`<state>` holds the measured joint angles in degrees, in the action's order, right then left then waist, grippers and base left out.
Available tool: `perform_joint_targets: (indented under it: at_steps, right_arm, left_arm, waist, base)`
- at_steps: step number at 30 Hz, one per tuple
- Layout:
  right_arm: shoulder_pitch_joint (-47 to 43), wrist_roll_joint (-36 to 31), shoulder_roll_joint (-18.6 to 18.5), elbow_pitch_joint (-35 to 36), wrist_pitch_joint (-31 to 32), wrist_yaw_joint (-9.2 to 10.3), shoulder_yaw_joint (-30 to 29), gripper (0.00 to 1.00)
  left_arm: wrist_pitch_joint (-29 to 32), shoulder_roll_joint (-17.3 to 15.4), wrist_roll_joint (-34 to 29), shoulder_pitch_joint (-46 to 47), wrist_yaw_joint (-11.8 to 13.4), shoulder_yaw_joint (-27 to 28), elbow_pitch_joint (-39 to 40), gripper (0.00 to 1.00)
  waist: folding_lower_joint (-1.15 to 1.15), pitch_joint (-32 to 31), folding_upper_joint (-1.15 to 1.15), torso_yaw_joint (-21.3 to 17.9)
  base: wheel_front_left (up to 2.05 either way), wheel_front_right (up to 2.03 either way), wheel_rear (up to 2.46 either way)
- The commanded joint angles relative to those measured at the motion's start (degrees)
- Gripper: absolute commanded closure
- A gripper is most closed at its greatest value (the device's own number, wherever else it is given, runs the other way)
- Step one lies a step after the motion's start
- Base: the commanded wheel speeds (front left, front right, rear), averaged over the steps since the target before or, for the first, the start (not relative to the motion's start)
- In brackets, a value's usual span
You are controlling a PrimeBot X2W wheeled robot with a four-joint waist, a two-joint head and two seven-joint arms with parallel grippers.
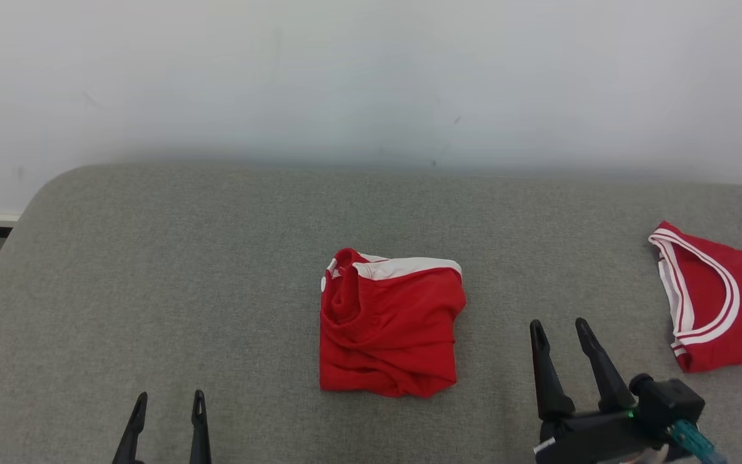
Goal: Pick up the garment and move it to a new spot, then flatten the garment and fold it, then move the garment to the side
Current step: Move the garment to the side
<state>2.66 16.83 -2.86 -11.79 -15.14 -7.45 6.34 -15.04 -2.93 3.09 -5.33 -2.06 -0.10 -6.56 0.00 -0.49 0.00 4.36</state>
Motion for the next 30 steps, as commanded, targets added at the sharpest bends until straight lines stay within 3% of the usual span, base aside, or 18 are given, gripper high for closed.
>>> perform_joint_targets:
  at_steps: [1, 6, 17, 25, 30]
  right_arm:
    - [2.26, 0.2, -0.04, -1.83, -0.01, -0.05, 0.4, 0.0]
    - [11.97, 1.27, -0.02, -16.56, 0.0, -0.05, 2.18, 0.0]
    - [30.77, 10.35, -0.03, -45.81, -0.03, -0.05, 3.84, 0.0]
    - [33.68, 18.99, -0.05, -55.75, 1.19, -0.05, 8.21, 0.0]
    - [32.51, 25.65, 0.02, -55.11, 2.98, -0.05, 14.37, 0.0]
  left_arm:
    - [-0.12, 0.07, 0.11, 0.94, -0.21, -0.33, -0.11, 0.0]
    - [-0.12, 0.04, 0.29, 1.53, -0.24, -1.76, -0.62, 0.0]
    - [-0.12, 0.05, 1.71, 5.7, -0.08, -6.27, -1.72, 0.0]
    - [-0.12, 0.05, 1.85, 6.82, 0.34, -7.65, -2.08, 0.0]
    - [-0.12, 0.05, 2.3, 7.03, 0.54, -7.82, -2.13, 0.0]
  waist:
    - [0.0, 0.47, 0.0, 1.08]
    - [0.0, 1.17, 0.0, 3.79]
    - [0.0, 4.68, 0.0, 9.59]
    - [0.0, 5.56, 0.0, 11.05]
    - [0.0, 5.87, 0.0, 11.01]
  base:
    - [0.0, 0.0, 0.0]
    - [0.0, 0.0, 0.0]
    - [0.0, 0.0, 0.0]
    - [0.0, 0.0, 0.0]
    - [0.0, 0.0, 0.0]
